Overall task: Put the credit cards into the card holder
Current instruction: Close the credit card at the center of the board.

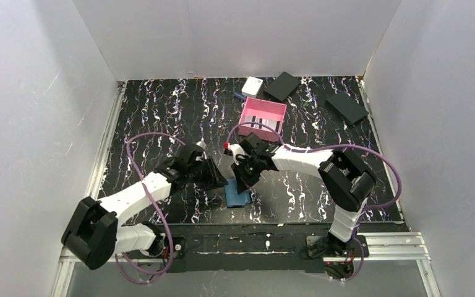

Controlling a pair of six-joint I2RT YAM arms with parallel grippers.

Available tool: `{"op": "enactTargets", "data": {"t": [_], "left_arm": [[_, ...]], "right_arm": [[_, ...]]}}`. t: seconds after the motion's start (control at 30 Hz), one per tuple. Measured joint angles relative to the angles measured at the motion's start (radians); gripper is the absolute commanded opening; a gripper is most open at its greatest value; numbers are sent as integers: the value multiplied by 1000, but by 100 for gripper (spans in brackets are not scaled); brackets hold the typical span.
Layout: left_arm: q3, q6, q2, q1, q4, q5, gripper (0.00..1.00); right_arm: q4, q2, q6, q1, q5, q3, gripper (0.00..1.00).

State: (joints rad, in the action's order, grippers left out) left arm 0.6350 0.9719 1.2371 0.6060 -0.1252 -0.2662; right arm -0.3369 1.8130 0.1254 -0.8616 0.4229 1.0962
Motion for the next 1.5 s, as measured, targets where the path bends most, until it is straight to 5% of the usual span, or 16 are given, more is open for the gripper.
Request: {"op": "enactTargets", "data": {"t": [0.33, 1.17, 1.5], "left_arm": [[-185, 41, 54, -3, 98, -74, 18], [-112, 42, 211, 46, 155, -149, 13], [-75, 42, 264, 56, 156, -178, 13]], "right_arm": [[15, -10, 38, 0, 3, -9, 1], [19, -57, 82, 0, -47, -44, 1], [-111, -1, 80, -10, -93, 62, 1]]}}
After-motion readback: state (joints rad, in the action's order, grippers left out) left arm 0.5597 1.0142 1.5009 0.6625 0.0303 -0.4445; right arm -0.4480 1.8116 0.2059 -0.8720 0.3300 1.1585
